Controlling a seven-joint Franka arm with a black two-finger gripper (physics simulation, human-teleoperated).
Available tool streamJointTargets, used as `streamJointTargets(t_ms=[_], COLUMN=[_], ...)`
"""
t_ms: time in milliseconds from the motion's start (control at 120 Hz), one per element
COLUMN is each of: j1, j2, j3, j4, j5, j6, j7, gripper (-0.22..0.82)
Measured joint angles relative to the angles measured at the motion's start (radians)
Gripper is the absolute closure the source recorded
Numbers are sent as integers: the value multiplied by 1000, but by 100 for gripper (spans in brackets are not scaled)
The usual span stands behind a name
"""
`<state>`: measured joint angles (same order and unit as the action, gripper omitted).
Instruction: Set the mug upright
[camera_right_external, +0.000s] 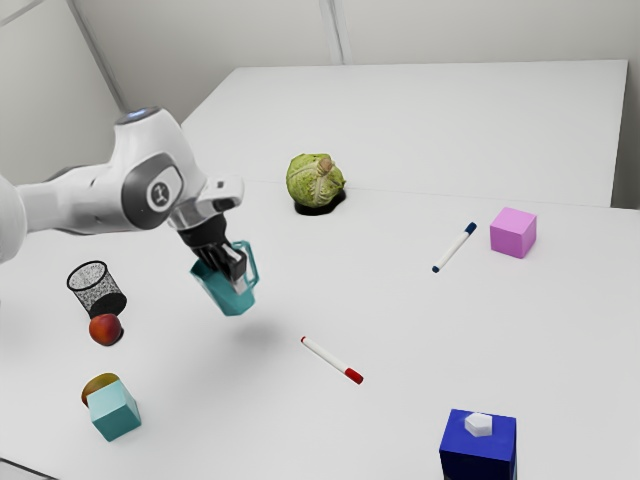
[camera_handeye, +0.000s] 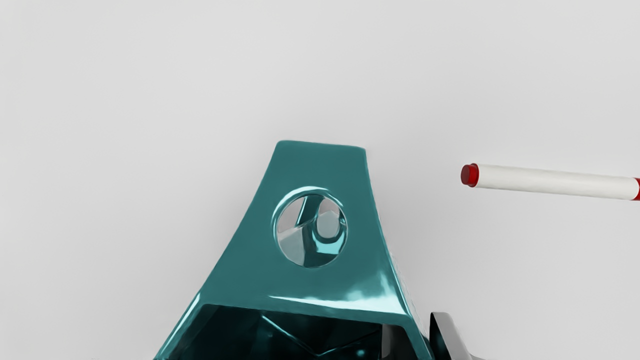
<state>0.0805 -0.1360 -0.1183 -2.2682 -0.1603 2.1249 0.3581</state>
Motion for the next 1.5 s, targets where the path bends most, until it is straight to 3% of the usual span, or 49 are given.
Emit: streamJointTargets(t_ms=[517, 1192, 1500], j1=[-10, -18, -45], j2=[111, 198, 140], j3=[-38, -36, -38], j4=[-3, -3, -2], j5=[215, 238, 222], j6=[160, 200, 215], j7=[-323, -522, -539], gripper=[77, 77, 30])
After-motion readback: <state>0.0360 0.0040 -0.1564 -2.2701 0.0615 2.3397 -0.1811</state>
